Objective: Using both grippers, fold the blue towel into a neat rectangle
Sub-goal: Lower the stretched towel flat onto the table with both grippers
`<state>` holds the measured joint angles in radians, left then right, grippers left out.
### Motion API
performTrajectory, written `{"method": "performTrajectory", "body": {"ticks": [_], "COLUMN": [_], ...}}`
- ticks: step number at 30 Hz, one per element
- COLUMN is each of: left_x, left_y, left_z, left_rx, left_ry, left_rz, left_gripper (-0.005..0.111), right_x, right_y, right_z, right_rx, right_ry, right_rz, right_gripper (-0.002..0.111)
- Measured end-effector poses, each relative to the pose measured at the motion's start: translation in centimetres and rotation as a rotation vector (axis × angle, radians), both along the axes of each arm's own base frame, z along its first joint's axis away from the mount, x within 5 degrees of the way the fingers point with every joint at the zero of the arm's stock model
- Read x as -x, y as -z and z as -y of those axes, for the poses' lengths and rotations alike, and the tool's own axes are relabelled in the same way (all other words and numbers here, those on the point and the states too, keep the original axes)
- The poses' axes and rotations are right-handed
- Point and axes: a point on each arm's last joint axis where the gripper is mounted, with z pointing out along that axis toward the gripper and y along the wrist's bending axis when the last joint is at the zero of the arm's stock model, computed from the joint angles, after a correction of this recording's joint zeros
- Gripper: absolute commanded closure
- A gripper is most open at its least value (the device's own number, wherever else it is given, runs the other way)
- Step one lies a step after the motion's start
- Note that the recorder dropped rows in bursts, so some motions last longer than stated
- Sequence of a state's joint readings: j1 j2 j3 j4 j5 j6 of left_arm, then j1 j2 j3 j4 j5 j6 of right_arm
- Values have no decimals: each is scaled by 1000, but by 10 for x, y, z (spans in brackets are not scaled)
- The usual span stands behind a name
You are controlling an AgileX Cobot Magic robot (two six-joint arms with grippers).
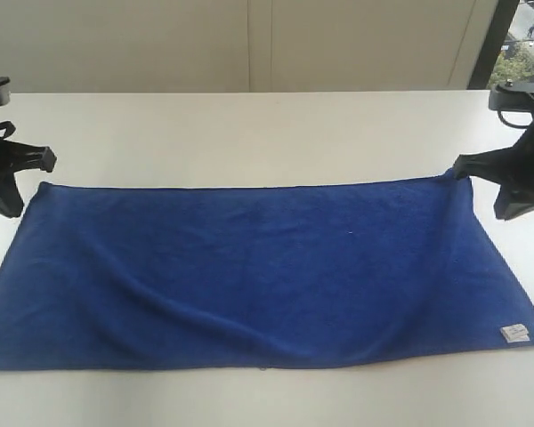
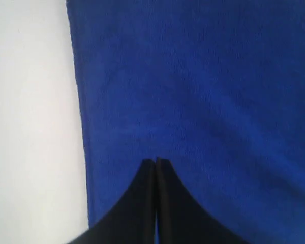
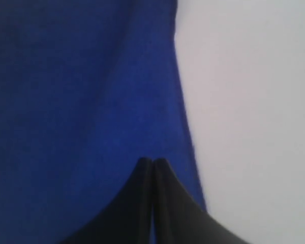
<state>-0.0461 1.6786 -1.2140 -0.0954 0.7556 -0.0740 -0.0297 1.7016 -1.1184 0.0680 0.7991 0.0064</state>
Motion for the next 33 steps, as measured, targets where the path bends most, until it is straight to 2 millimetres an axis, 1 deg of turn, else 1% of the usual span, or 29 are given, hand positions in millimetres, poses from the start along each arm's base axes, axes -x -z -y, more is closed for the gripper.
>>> {"method": "performTrajectory", "body": {"ticks": [3, 4, 5, 8, 11, 14, 18, 24, 27, 33], "left_x": [24, 32, 42, 65, 81, 91, 96, 93, 92, 92], "left_y": [-3, -2, 0, 10, 30, 49, 66, 83, 89, 95], "left_z": [0, -1, -1, -3, -4, -5, -6, -7, -7, -9], "left_rx": [8, 7, 7, 0, -4, -9, -13, -20, -22, -31], "left_ry": [-4, -5, -6, -7, -16, -33, -53, -76, -81, -131], "left_rz": [-8, -8, -14, -38, -73, -59, -42, -51, -66, -99], "left_gripper": [107, 107, 107, 107, 107, 107, 107, 107, 107, 107], "right_x": [21, 31, 38, 62, 73, 75, 72, 66, 65, 66], "right_y": [-1, 1, 0, 4, 10, 20, 38, 65, 71, 75], "right_z": [-3, -3, -4, -5, -6, -5, -5, -5, -3, 1], "right_rx": [-23, -27, -29, -36, -47, -46, -46, -45, -32, 12], "right_ry": [1, 4, 6, 11, 23, 31, 39, 56, 75, 93], "right_rz": [2, -7, 1, -21, -4, 3, -34, -95, -111, -135], "right_gripper": [108, 108, 108, 108, 108, 108, 108, 108, 108, 108]}}
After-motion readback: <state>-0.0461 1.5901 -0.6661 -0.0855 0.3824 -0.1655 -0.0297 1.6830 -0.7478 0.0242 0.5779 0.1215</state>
